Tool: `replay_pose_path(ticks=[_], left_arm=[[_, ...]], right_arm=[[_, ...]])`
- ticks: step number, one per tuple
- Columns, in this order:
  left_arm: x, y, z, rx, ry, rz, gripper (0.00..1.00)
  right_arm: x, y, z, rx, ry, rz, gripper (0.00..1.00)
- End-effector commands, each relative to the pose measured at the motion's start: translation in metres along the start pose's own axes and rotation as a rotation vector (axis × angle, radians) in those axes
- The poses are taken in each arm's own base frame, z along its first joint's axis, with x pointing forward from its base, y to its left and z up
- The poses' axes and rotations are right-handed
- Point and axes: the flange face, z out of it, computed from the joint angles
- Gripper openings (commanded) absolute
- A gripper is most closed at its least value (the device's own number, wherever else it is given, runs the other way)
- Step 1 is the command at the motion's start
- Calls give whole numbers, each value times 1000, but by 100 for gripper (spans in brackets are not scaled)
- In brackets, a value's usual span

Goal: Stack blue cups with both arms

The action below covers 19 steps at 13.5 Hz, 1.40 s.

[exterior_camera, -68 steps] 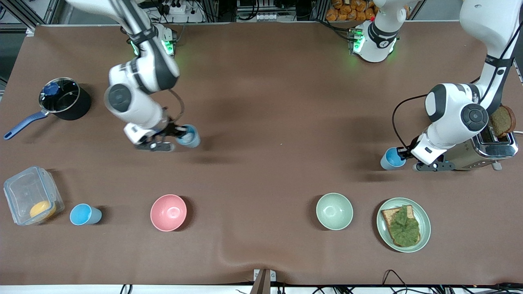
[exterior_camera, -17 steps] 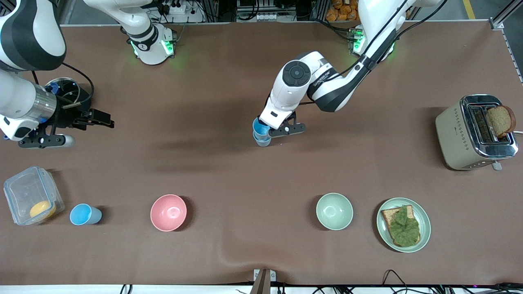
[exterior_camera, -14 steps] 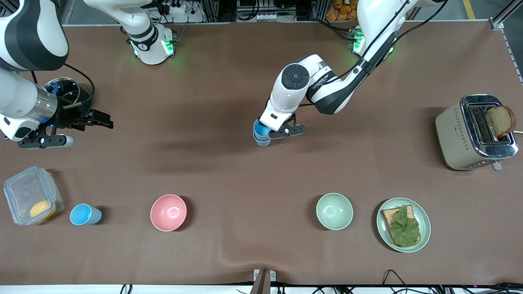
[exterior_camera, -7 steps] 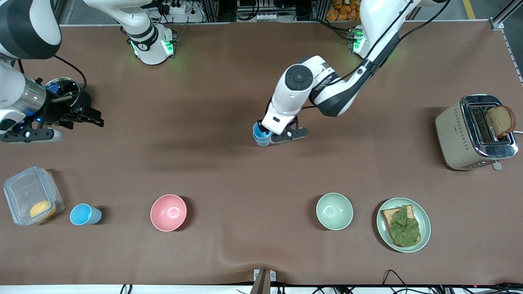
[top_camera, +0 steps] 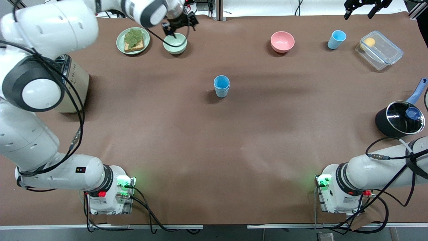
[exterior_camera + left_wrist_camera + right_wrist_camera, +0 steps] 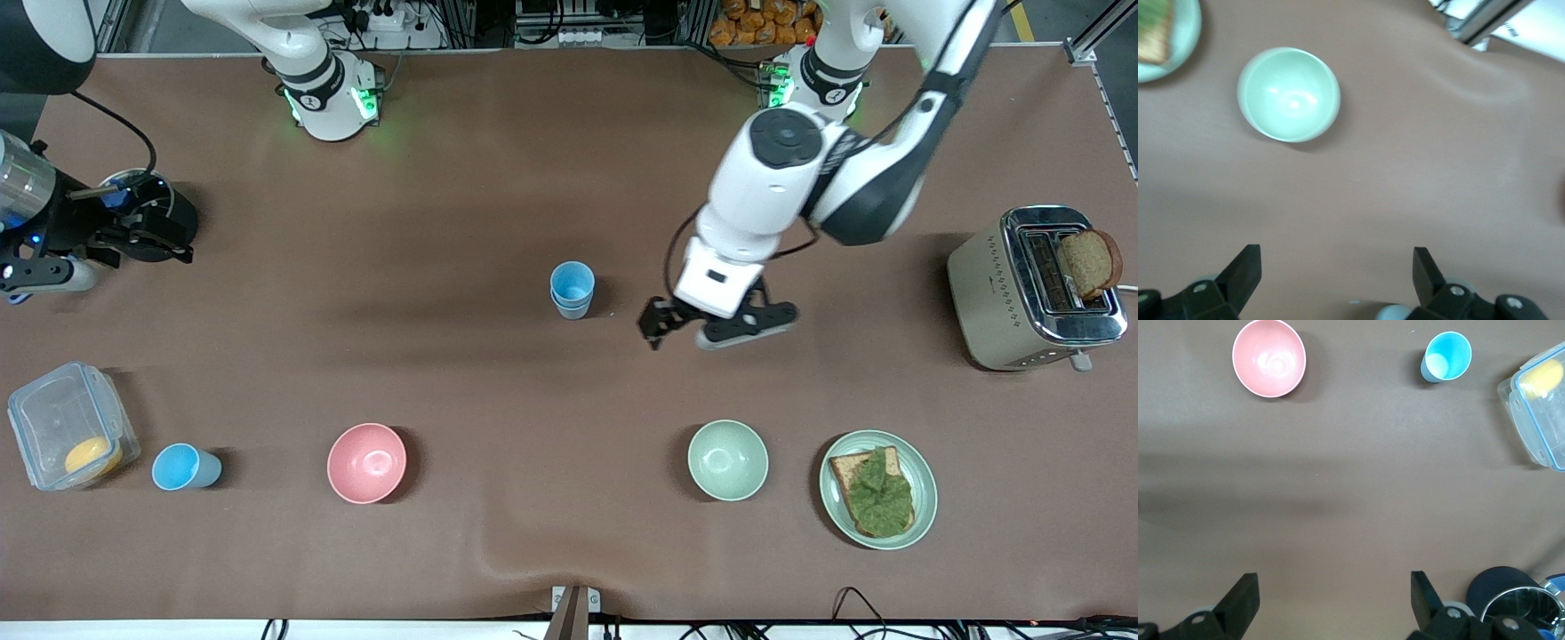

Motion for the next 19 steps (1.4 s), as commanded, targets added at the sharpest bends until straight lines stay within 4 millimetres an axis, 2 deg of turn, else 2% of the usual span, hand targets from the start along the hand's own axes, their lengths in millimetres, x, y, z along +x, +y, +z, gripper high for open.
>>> replay_pose_path(ticks=[1,2,4,7,9,11,14,16,19], left_arm=[[33,-28,-38,85,-33,119,100],[48,-47,-43,105,-47,140,100],[64,-81,-52,147,-75,181,100],[78,-127,-90,180,-112,266,100],[80,-142,-109,187,-115,298,100],[83,-156,-116,200,-132,312,100],[86,-160,-131,206,-138,301,100],[93,-177,-142,212,-156,284,100],[104,-212,-166,97,-173,315,100]], right_arm=[[-11,7,-15,-43,3,-18,100],[-17,9,-20,-42,-1,-19,100],[-25,10,-27,-41,-4,-16,100],[-24,2,-27,-42,-4,-20,100],[-21,1,-22,-41,-7,-21,100],[-23,2,-21,-40,-15,-17,100],[-22,3,-19,-38,-19,-19,100],[-23,2,-14,-33,-28,-14,100],[-23,3,-14,-31,-30,-13,100]])
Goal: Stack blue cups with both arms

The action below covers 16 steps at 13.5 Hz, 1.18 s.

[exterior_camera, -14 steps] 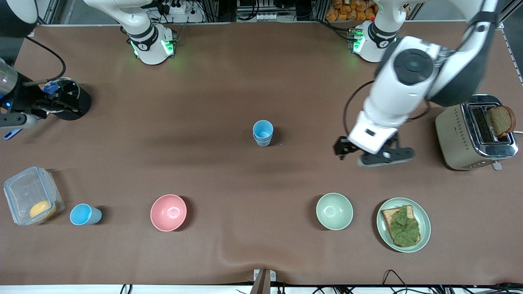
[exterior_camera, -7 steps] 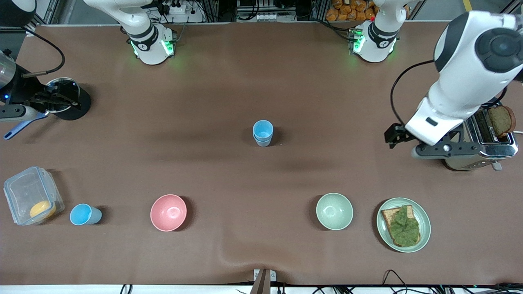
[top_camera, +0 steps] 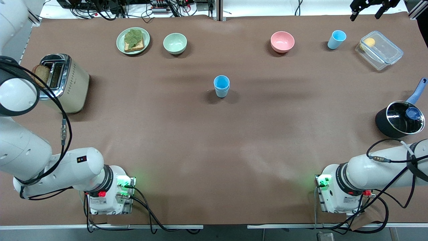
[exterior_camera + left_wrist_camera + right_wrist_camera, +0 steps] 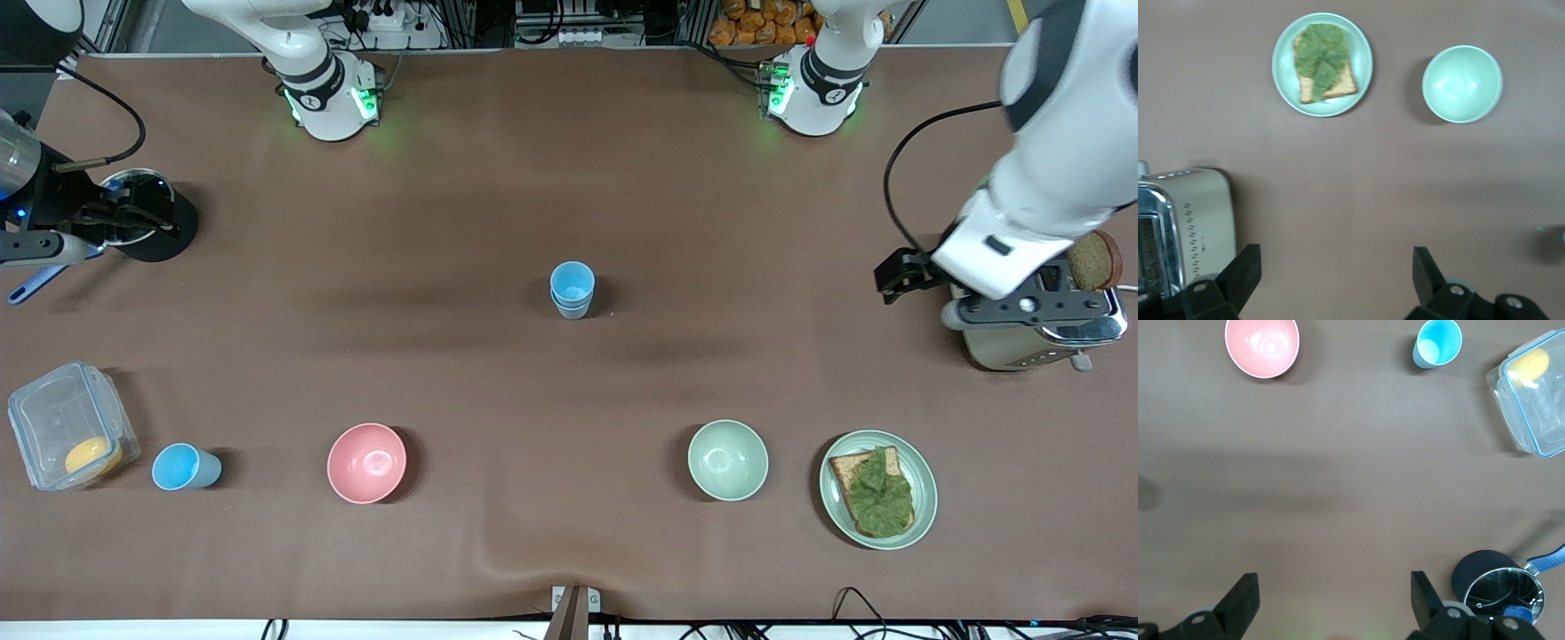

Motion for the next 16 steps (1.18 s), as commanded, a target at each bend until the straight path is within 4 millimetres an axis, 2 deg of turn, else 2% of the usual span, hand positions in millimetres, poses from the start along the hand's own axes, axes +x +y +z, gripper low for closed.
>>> replay_pose_path(ticks=[1,2,4,7,10,12,16], left_arm=[[-8,-37,-20,-51,3,39,100],[-12,-29,-22,-48,-10,55,100],[-22,-27,-28,-22,-35,51,100],[-27,-43,-33,-5,-47,98,100],[-29,-58,-37,-69,-45,54,100],[-33,-58,-42,-69,-38,28,100],[-31,-55,-38,-70,-47,9,100]], right_arm=[[-4,2,-1,-9,-5,6,100],[-4,2,1,-7,-6,6,100],[-4,3,2,-4,-8,9,100],[-4,4,3,-3,-11,10,100],[-5,6,4,-3,-14,12,100],[-5,7,4,-2,-15,12,100],[-6,7,4,-2,-15,13,100]])
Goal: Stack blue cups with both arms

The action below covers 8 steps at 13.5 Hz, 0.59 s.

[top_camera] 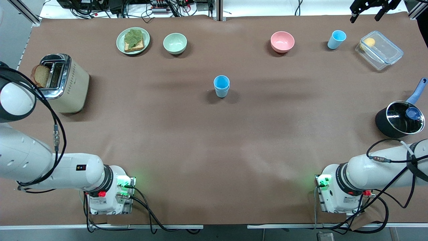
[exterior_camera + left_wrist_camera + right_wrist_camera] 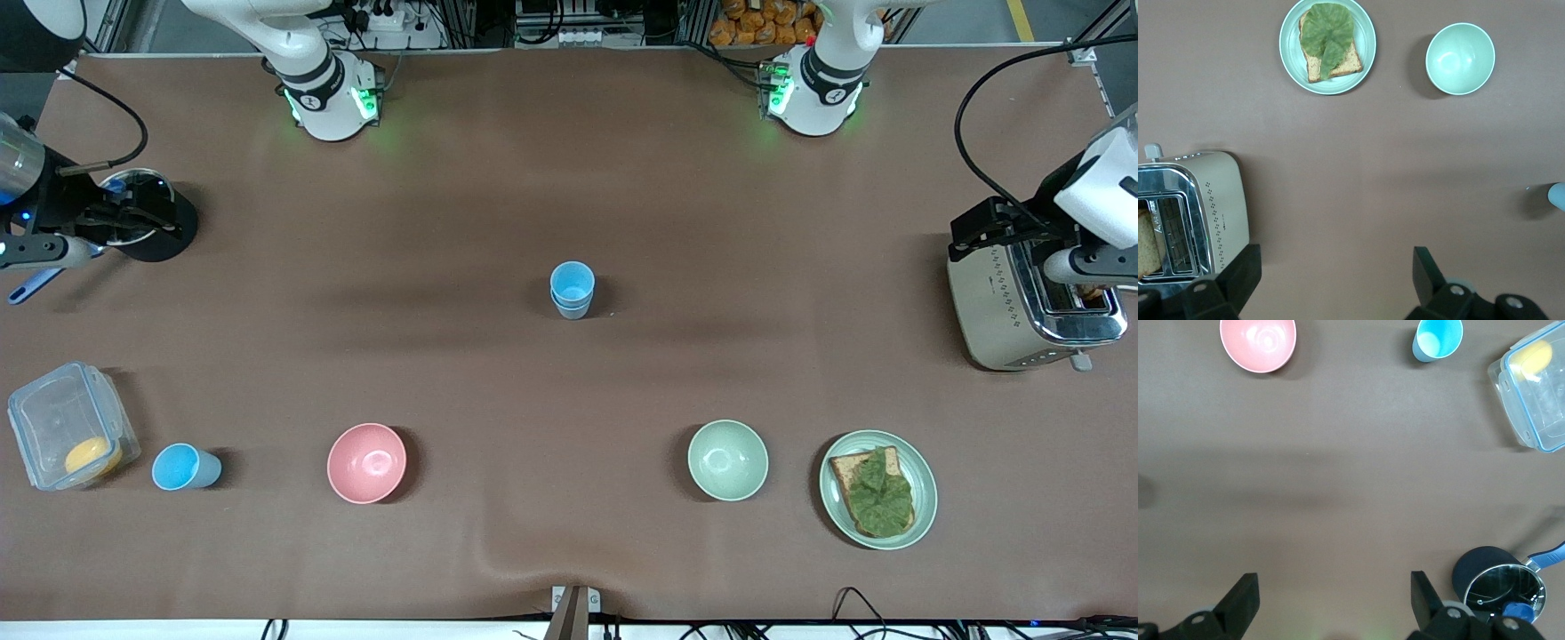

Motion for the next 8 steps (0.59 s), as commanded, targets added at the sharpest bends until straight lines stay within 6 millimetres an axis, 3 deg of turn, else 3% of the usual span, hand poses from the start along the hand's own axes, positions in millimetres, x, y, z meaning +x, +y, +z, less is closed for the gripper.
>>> replay_pose_path(ticks=[1,6,8], left_arm=[[-11,3,-7,-17,-10,-18,100],[-30,-12,-27,-11,-23,-154,100],[-35,-9,-30,-9,-34,-164,100]], right_arm=[[-5,4,-2,-4,-1,8,100],[-5,3,-1,-4,-4,7,100],[-6,3,-2,-4,-4,7,100]])
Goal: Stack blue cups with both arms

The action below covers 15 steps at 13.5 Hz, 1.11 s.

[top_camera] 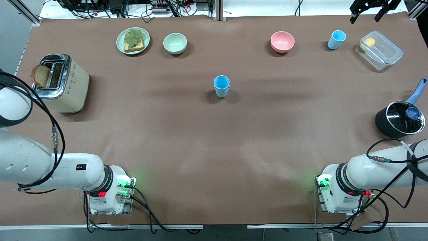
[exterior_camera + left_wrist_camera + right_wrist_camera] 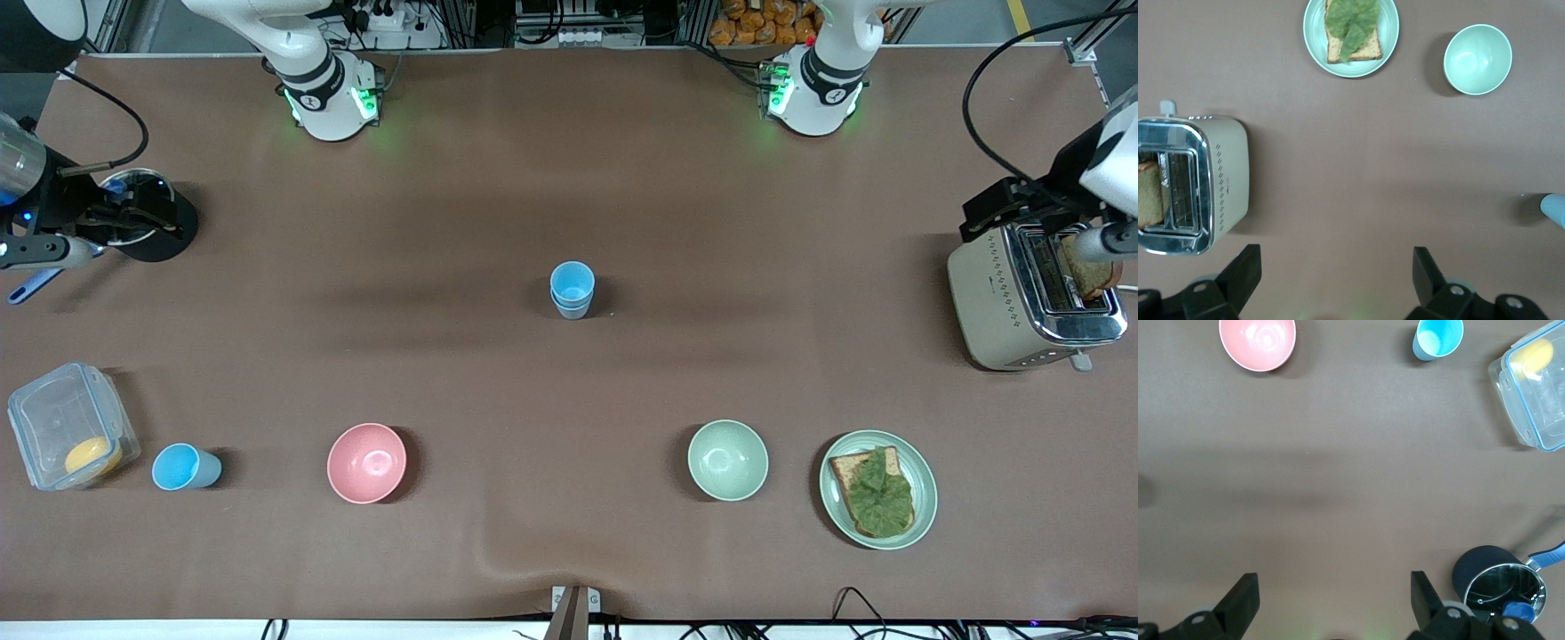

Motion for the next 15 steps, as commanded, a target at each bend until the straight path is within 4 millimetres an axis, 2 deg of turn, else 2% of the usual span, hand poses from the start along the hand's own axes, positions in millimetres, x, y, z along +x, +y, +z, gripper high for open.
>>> replay_pose_path(ticks=[1,4,6,7,8,9,12,15], left_arm=[[-16,-1,-11,-17,-4,-24,100],[-24,2,-15,-21,7,-20,100],[-25,12,-4,-16,-1,-4,100],[-31,18,2,-12,11,5,100],[-39,18,10,0,52,20,100],[-41,18,10,-2,84,29,100],[-29,3,-3,-8,104,26,100],[-26,3,-4,-7,76,25,100]], right_arm=[[-6,3,-3,-4,-3,8,100],[-7,2,-5,-4,0,7,100],[-8,3,-5,-2,-4,8,100],[-9,3,-7,-2,-1,8,100],[-9,3,-5,-2,-4,8,100],[-9,1,-4,0,-7,5,100],[-9,0,0,-2,-13,3,100],[-9,1,1,-1,-13,5,100]])
